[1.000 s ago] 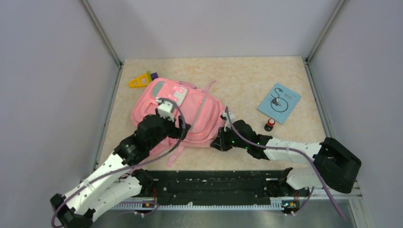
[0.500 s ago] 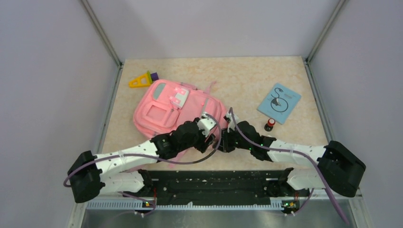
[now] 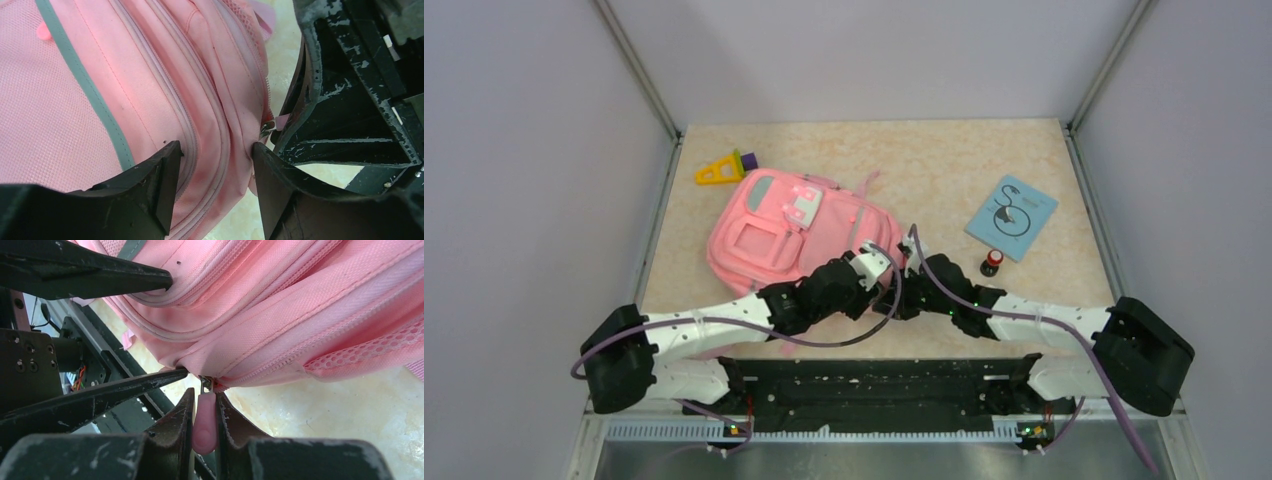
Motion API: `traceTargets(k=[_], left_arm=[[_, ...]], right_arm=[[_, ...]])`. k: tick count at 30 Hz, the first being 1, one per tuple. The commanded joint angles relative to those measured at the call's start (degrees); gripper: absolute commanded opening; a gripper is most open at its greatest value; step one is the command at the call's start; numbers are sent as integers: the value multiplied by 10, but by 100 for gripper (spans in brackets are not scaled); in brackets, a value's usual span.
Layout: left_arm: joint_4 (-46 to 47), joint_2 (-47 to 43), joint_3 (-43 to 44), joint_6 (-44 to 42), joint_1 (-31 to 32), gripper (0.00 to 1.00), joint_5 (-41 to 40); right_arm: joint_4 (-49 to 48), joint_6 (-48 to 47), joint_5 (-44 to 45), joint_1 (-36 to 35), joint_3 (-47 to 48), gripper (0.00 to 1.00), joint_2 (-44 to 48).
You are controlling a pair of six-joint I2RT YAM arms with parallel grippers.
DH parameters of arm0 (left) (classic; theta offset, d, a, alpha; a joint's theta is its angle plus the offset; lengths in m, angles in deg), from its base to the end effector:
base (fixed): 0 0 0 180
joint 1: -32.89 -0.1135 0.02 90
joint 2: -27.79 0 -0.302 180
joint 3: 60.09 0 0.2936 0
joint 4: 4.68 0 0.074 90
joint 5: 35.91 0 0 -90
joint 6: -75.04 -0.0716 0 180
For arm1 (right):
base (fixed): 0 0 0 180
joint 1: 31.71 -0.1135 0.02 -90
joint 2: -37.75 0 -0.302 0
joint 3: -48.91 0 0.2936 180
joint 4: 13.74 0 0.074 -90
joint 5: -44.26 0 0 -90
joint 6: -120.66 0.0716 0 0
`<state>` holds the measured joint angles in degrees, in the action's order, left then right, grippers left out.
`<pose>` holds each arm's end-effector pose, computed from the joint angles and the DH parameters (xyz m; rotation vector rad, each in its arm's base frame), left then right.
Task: Pack the student bag
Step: Zip the student bag at the center of the board.
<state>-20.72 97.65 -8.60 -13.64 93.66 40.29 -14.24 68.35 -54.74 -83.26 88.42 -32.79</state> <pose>0.1678 -0.2649 0.2234 0.9558 1.9531 -0.3649 0.1751 0.2385 0.1734 -0.3790 2.2640 1.0485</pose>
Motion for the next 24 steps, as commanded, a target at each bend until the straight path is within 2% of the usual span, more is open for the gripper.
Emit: traceTargets(k=[1, 4, 6, 10, 15, 24], left_arm=[[31, 18, 17, 4, 11, 58, 19], [37, 23, 13, 8, 15, 50, 24], [37, 28, 13, 9, 17, 29, 36], [31, 29, 17, 7, 21, 0, 28], [-17, 18, 20, 20, 21, 0, -3], [-29, -38, -23, 48, 29, 0, 5]], right_arm=[[-42, 20, -16, 3, 10, 0, 30], [-37, 26, -10, 4, 10, 0, 33], [-29, 32, 0, 4, 12, 0, 36], [20, 52, 40, 17, 17, 0, 46], [27, 67, 24, 75, -6, 0, 75], [49, 30, -10, 139, 12, 0, 67]])
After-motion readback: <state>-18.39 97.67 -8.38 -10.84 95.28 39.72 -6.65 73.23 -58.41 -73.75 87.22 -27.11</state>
